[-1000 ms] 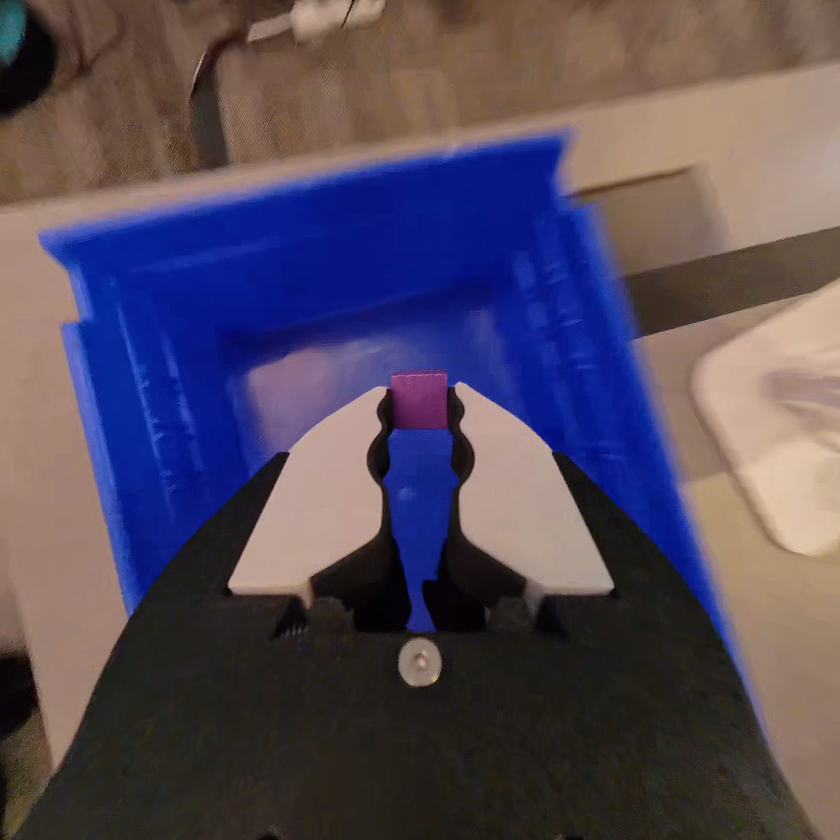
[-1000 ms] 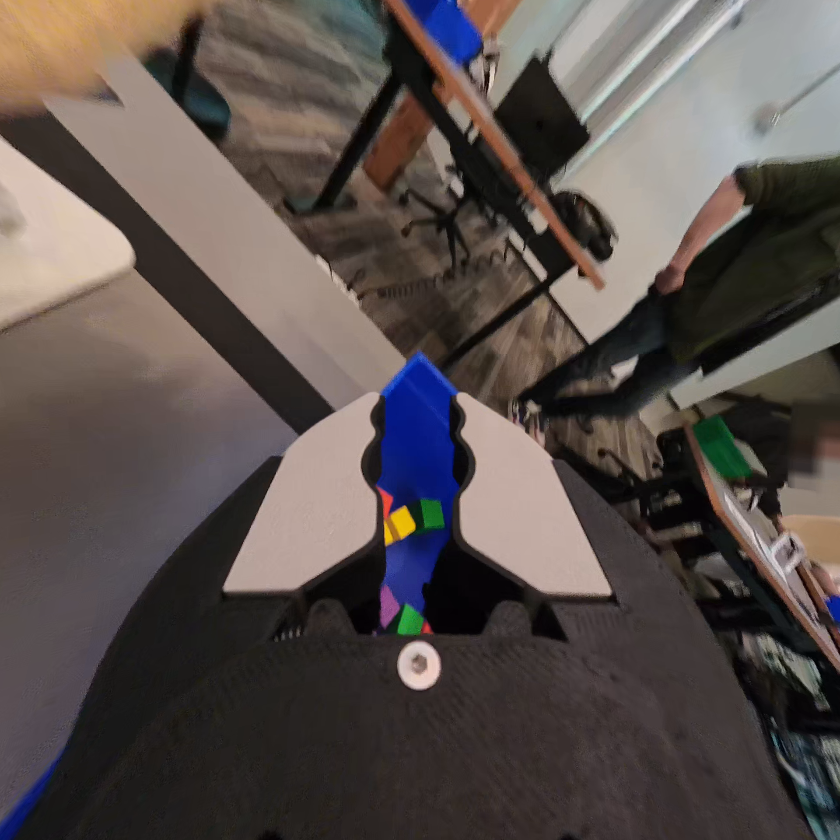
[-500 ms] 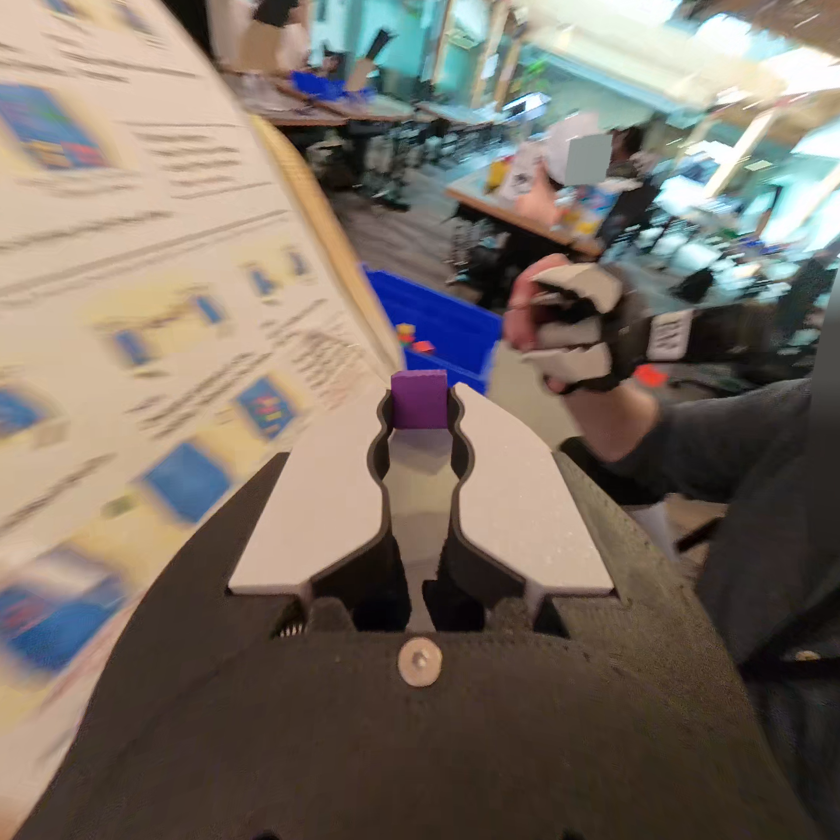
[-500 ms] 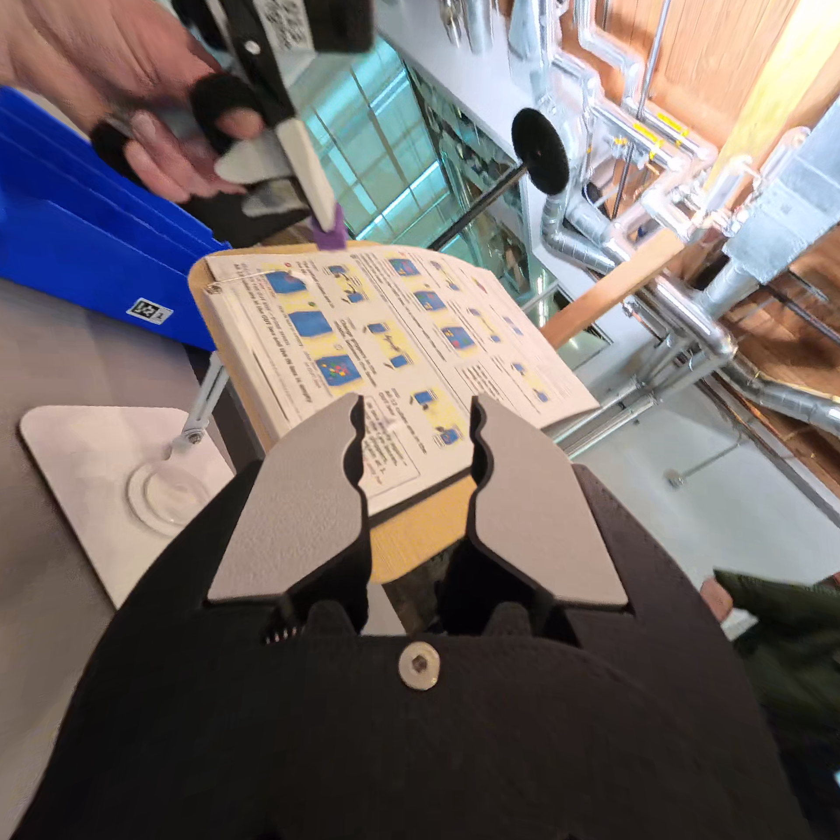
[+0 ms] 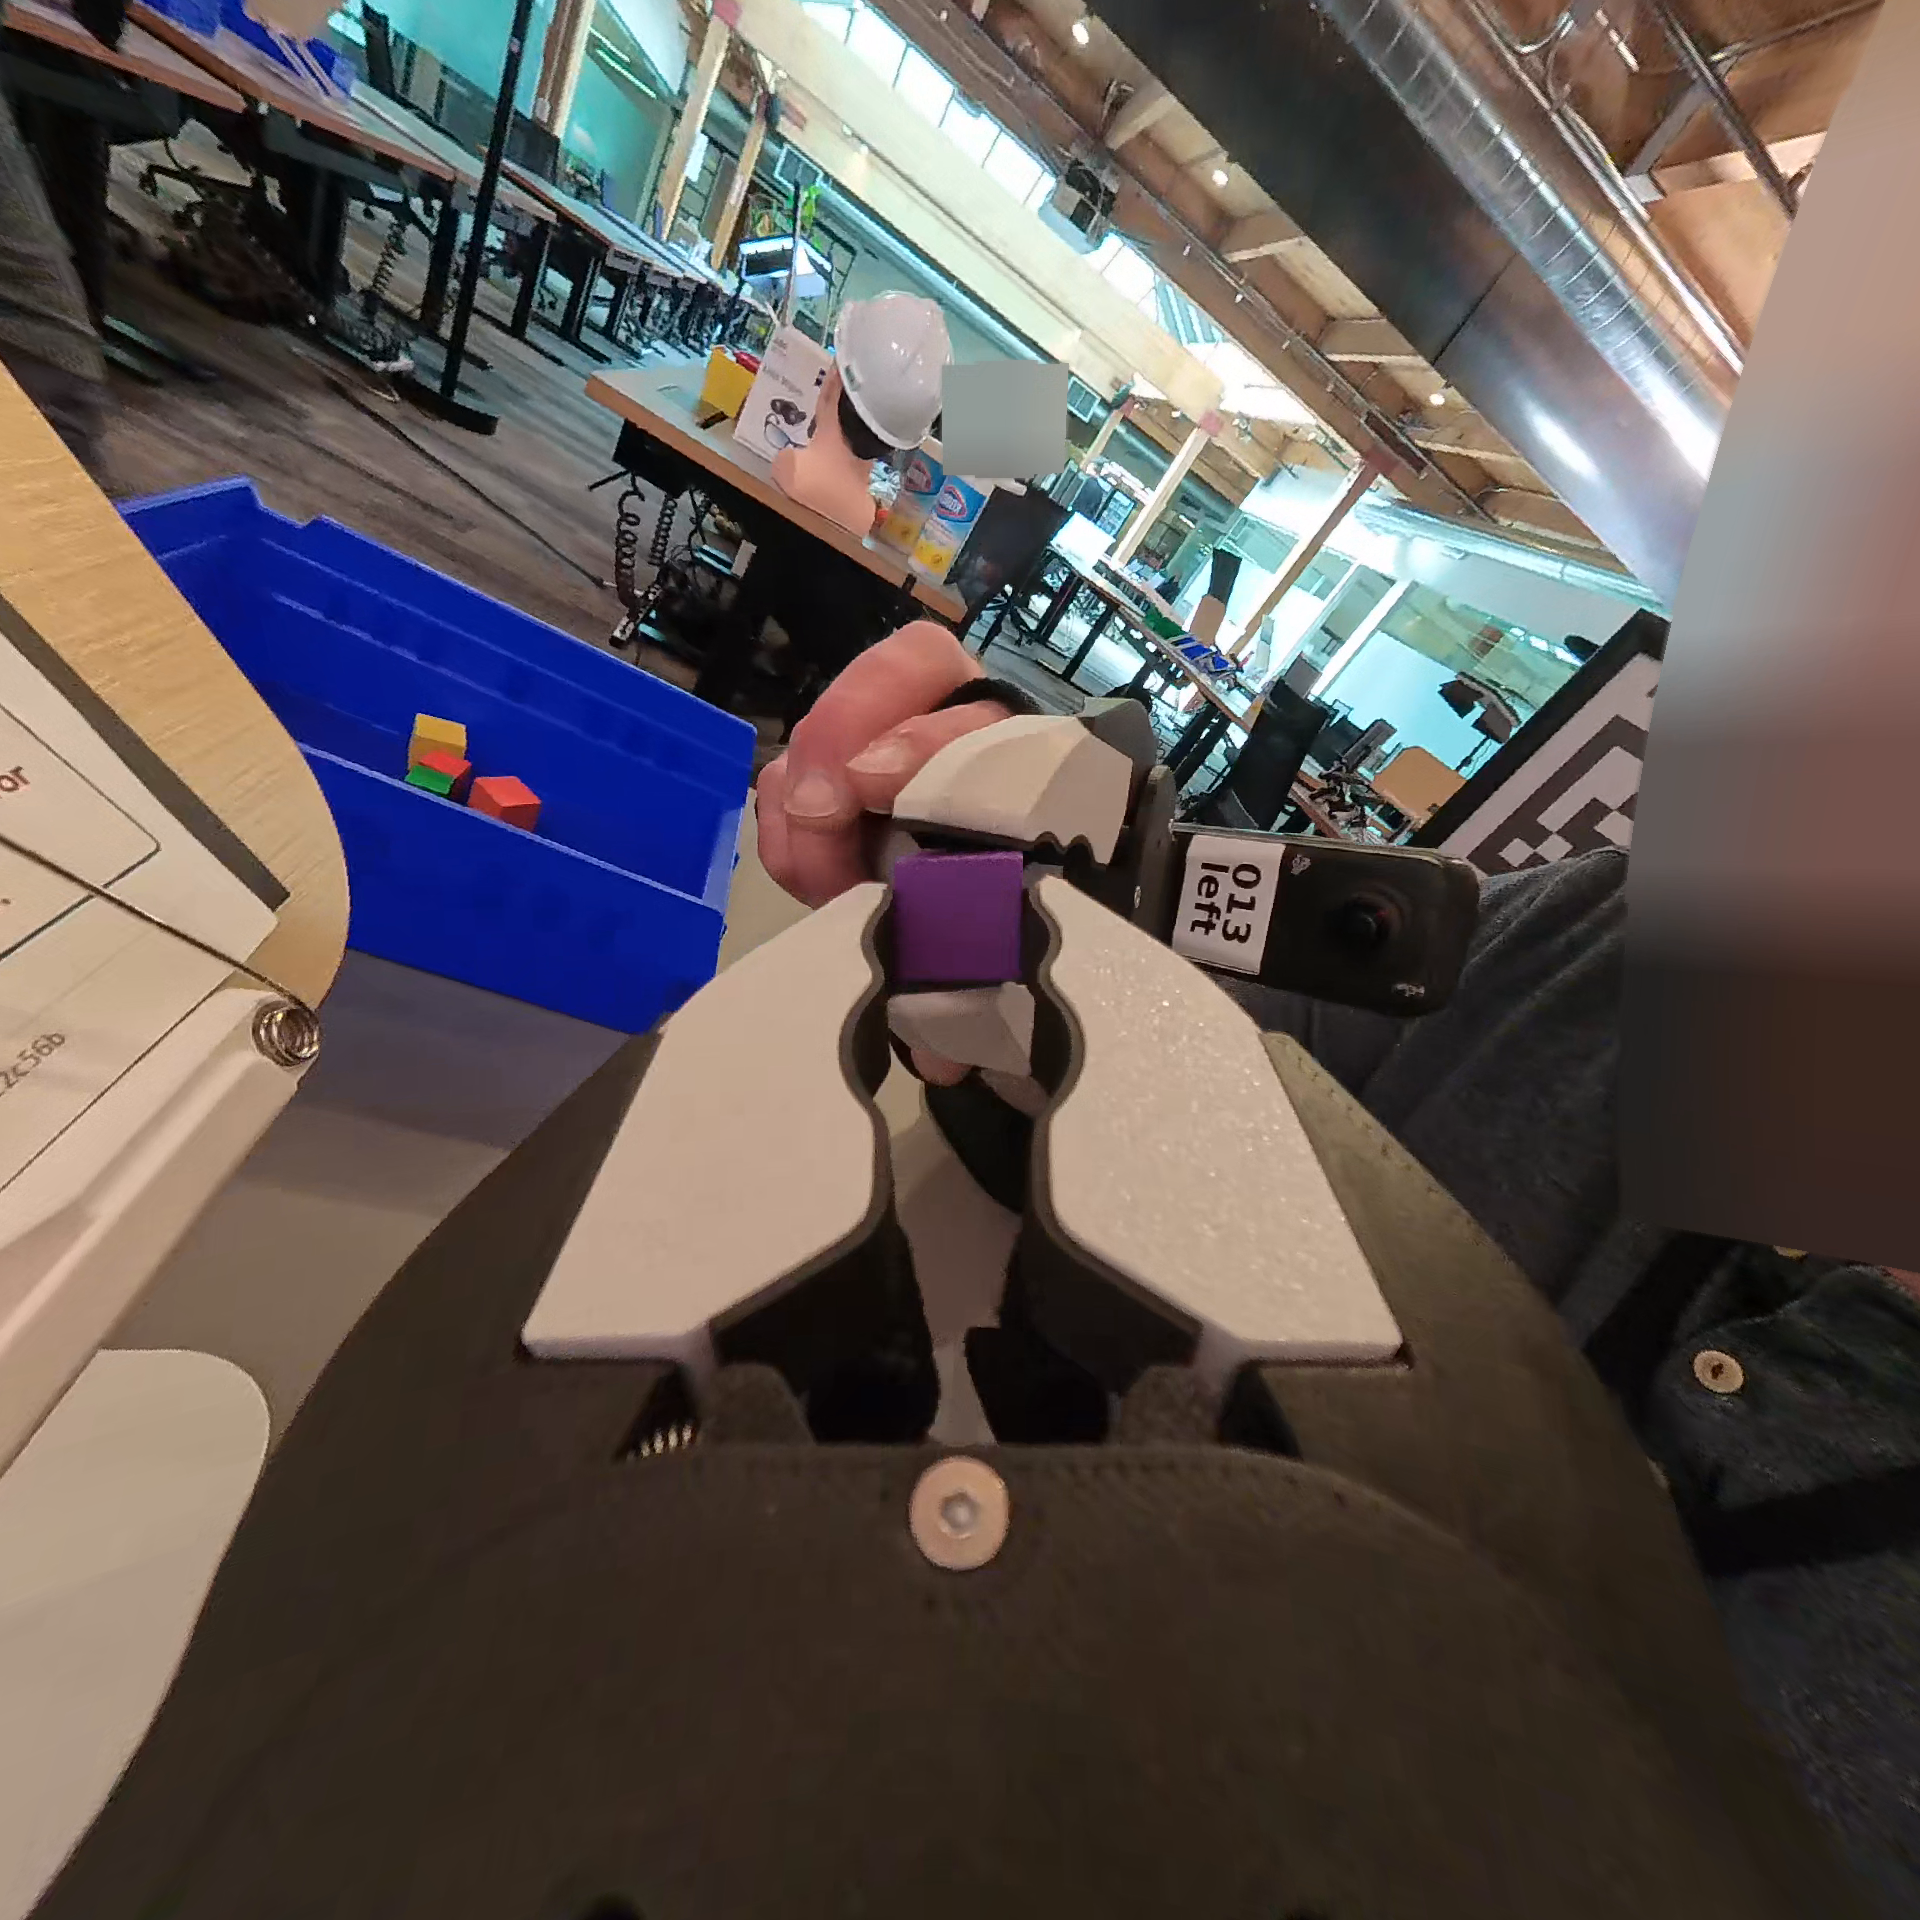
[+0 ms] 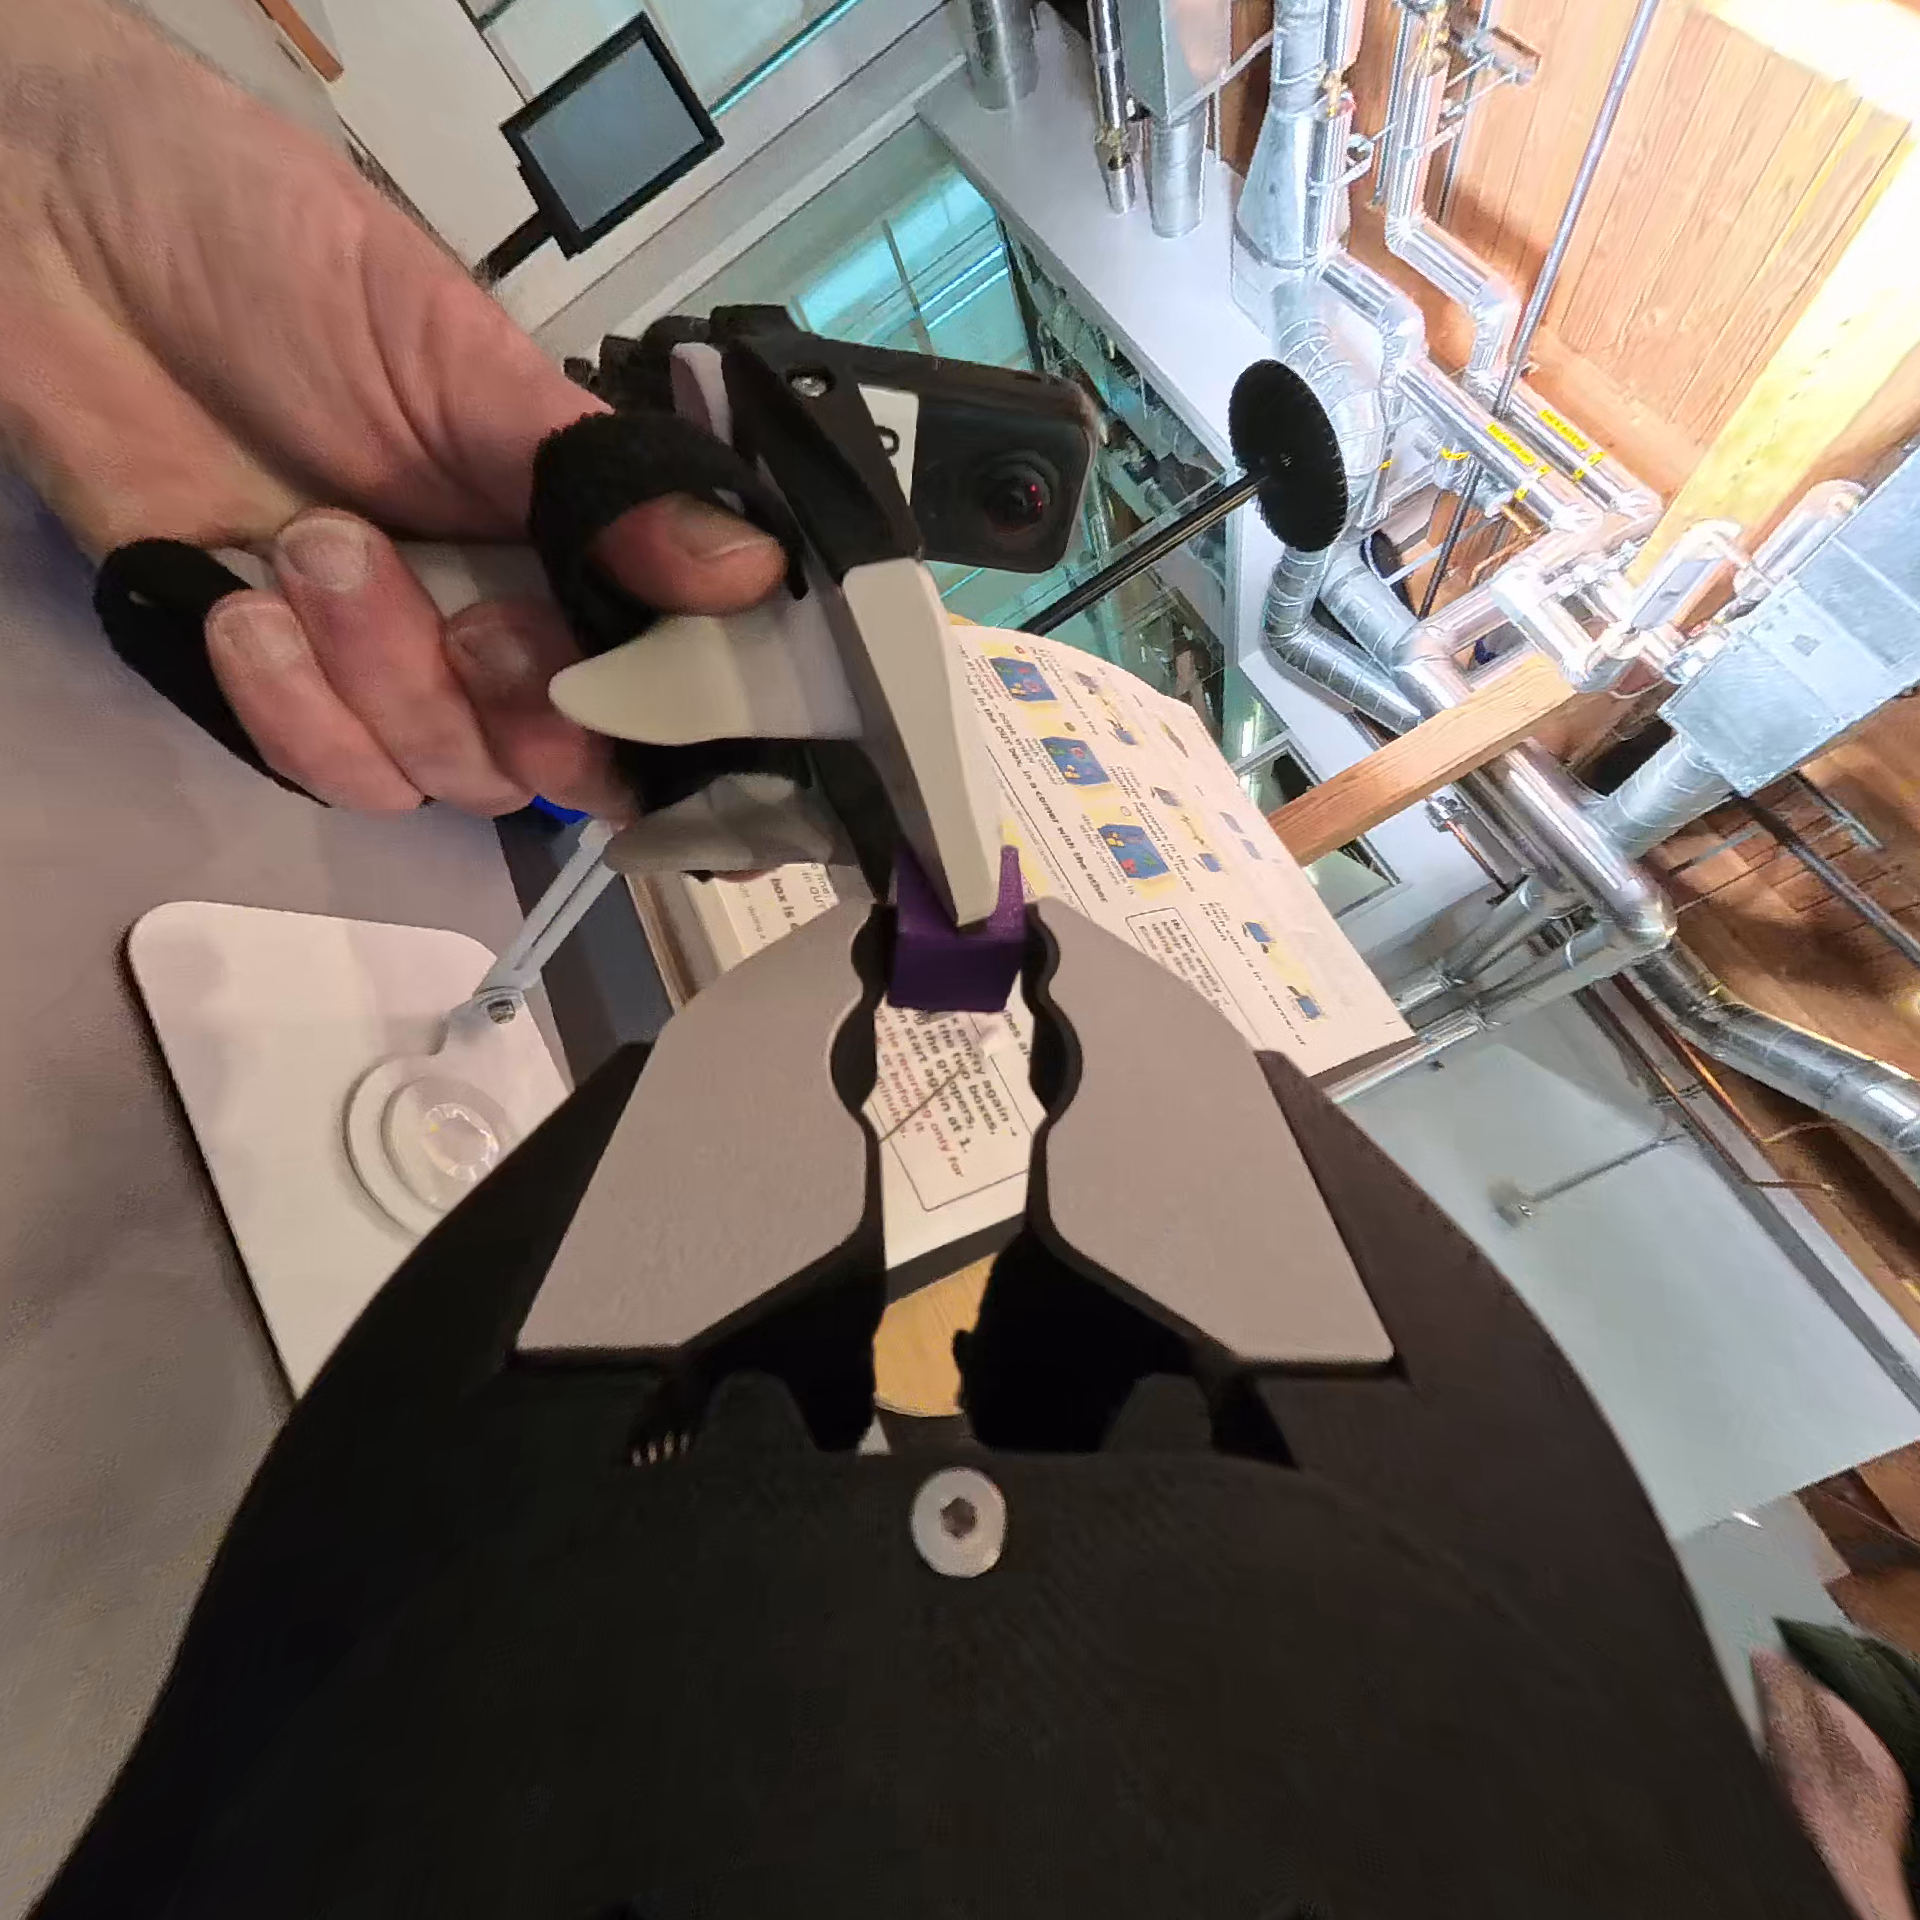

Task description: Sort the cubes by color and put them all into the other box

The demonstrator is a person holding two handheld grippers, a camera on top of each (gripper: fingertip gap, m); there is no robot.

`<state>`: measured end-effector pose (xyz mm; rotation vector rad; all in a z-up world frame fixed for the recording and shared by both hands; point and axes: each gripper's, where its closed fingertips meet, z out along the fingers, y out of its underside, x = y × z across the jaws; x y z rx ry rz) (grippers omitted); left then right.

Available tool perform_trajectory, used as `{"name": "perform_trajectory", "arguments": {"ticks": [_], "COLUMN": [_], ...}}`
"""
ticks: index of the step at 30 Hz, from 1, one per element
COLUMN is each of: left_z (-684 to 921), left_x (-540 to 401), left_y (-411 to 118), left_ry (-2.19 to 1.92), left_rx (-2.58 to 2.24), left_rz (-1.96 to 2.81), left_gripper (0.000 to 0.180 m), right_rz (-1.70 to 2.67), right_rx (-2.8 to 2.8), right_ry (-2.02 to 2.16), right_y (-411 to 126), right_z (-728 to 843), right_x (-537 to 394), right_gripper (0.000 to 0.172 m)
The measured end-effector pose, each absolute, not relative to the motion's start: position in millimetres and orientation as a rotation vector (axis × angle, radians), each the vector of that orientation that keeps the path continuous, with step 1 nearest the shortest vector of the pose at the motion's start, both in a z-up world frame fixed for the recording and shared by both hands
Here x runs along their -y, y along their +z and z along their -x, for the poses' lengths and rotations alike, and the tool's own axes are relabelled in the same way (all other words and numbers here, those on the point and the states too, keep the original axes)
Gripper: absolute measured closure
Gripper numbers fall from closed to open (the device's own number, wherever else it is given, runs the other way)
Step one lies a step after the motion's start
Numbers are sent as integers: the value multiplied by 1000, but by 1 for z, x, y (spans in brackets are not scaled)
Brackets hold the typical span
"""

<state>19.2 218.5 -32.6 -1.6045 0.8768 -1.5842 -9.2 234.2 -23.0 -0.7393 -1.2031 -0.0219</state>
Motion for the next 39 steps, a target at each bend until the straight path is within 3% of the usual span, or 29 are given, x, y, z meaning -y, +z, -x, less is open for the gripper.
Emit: {"name": "perform_trajectory", "arguments": {"ticks": [6, 7, 8, 10, 15, 20, 23, 34, 39], "left_z": [-7, -1, 7, 23, 43, 40, 38, 78, 131], "left_x": [-221, -222, -225, -233, -242, -241, -242, -258, -268], "left_y": [-15, -10, -6, 5, 12, 6, 1, 10, 24], "left_ry": [-1500, -1472, -1432, -1358, -1255, -1261, -1255, -1032, -818], "left_rx": [-859, -857, -852, -809, -786, -814, -823, -784, -716], "left_rz": [1534, 1525, 1511, 1483, 1486, 1504, 1522, 1558, 1601], "left_gripper": [165, 166, 179, 180, 180, 180, 180, 180, 162], "right_rz": [755, 793, 861, 1031, 1617, 1941, 1997, 1704, 1714], "right_rx": [1163, 1130, 1104, 1043, 988, 970, 971, 755, 677], "right_ry": [-29, -34, -48, -120, -176, -188, -157, -276, -344], "right_y": [-8, -2, 1, -4, -100, -183, -203, -77, -59], "right_z": [-12, -26, -43, -91, -207, -257, -265, -291, -320], "right_x": [-243, -255, -272, -317, -409, -433, -436, -416, -408], "right_gripper": [149, 149, 149, 149, 148, 148, 132, 139, 132]}}
